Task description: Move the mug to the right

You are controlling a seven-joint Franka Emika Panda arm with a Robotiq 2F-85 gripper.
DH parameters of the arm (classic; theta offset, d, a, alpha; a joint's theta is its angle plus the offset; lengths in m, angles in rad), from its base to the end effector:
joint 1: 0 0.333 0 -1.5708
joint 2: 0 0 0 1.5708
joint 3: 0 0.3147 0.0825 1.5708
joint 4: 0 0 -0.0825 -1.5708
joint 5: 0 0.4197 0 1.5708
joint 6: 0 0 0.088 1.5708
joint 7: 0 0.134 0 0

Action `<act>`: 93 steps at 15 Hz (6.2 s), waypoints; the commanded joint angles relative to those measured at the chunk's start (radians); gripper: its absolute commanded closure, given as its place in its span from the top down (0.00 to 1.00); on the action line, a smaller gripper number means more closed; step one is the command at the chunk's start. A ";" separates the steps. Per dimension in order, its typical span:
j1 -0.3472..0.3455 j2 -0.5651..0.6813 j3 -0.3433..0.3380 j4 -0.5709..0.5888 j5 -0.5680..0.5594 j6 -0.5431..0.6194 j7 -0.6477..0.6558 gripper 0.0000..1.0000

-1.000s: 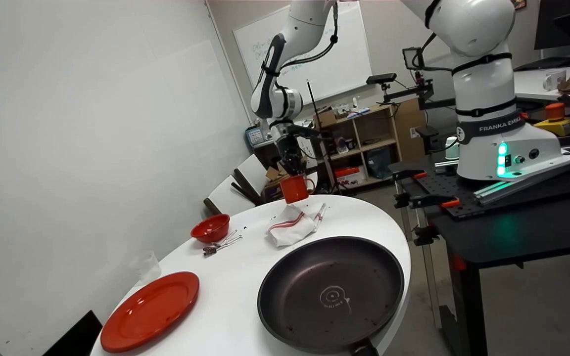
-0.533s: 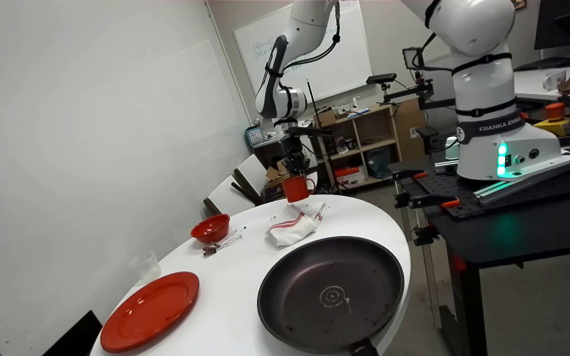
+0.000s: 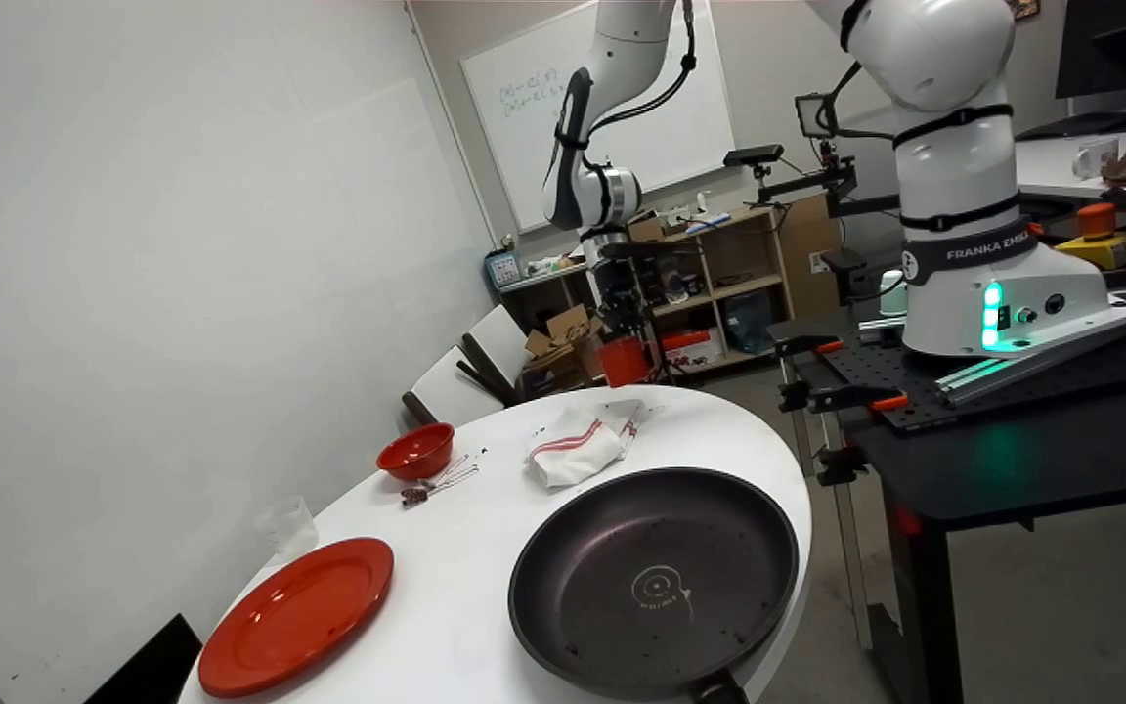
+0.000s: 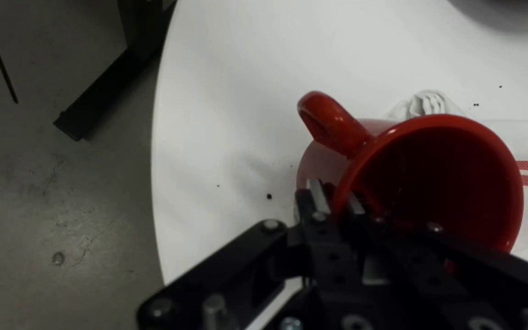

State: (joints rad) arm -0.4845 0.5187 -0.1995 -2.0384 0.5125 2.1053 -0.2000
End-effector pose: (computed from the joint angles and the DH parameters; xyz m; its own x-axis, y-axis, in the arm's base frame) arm 0.4493 -0.3315 0.1094 0.6544 -0.6462 -0.3927 -0.7537 -0.5989 -0.2705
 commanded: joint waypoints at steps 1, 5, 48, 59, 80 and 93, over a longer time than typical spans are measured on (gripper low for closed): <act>-0.022 -0.075 -0.026 -0.112 0.030 0.031 -0.003 0.03; -0.037 -0.113 -0.052 -0.182 0.039 0.058 -0.006 0.03; 0.072 -0.016 -0.041 -0.240 -0.092 0.532 0.217 0.03; 0.034 -0.015 0.000 -0.223 -0.066 0.531 0.187 0.03; 0.036 0.013 0.009 -0.210 -0.076 0.523 0.196 0.56; 0.035 -0.068 -0.008 -0.289 -0.083 0.563 0.180 1.00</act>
State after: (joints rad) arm -0.4422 0.5143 -0.2026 -2.2671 0.4388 2.6317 -0.0062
